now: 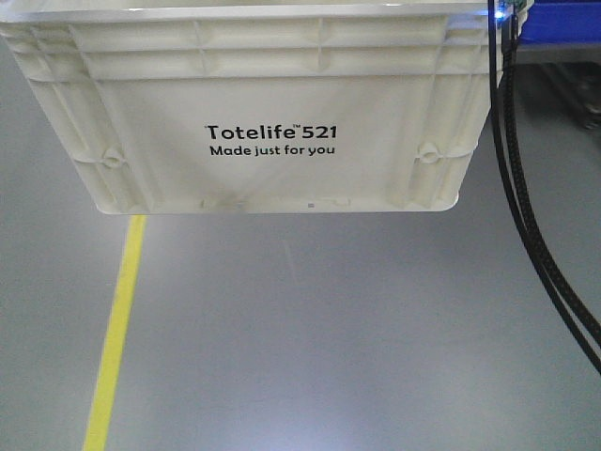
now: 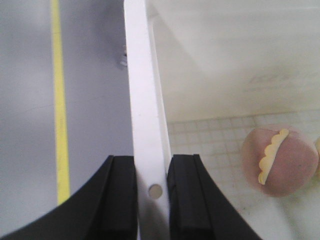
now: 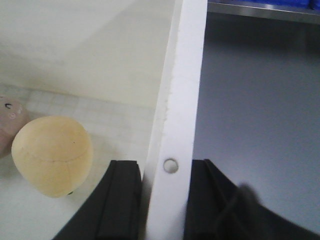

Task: Place moving items into box and shelve
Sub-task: 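Carry the crate with both grippers while driving away from the conveyor, then keep holding the crate while driving across the floor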

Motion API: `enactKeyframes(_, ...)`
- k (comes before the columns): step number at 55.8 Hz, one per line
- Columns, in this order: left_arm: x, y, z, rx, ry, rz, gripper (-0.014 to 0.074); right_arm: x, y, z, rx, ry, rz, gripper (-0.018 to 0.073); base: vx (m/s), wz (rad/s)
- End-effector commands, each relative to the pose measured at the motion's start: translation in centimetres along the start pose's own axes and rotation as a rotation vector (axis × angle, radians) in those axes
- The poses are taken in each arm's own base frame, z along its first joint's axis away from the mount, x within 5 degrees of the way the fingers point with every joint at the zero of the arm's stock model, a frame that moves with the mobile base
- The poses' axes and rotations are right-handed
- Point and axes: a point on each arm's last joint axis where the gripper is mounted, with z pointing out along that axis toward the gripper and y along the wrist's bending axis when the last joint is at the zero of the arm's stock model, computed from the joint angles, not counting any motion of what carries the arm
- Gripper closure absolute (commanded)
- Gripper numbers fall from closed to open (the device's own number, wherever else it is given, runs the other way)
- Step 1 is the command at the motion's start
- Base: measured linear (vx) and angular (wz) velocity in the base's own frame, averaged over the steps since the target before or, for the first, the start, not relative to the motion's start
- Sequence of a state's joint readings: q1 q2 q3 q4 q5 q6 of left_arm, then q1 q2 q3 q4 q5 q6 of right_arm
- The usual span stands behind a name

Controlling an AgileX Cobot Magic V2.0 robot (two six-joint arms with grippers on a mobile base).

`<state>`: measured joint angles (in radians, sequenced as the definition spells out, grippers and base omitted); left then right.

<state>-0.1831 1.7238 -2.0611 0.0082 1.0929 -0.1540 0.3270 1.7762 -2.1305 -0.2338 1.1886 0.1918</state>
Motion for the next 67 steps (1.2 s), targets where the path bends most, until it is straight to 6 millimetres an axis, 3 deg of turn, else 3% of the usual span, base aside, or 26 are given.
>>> enactKeyframes(1, -2.48, 1.19, -4.59, -0.079, -0.25, 0.046, 0.0597, -1.93, -2.8, -4.63, 0.142, -0.217, -0.043, 0.0564, 0.22, 0.61)
enactKeyframes(32, -2.48, 1.19, -4.59, -0.079, -0.25, 0.046, 0.0597, -1.93, -2.8, -4.63, 0.142, -0.217, -0.043, 0.0564, 0.26, 0.46)
enactKeyframes(67, -2.48, 1.19, -4.59, -0.079, -0.25, 0.046, 0.0597, -1.93, -2.8, -4.63, 0.142, -0.217, -0.043, 0.0564, 0.4, 0.18)
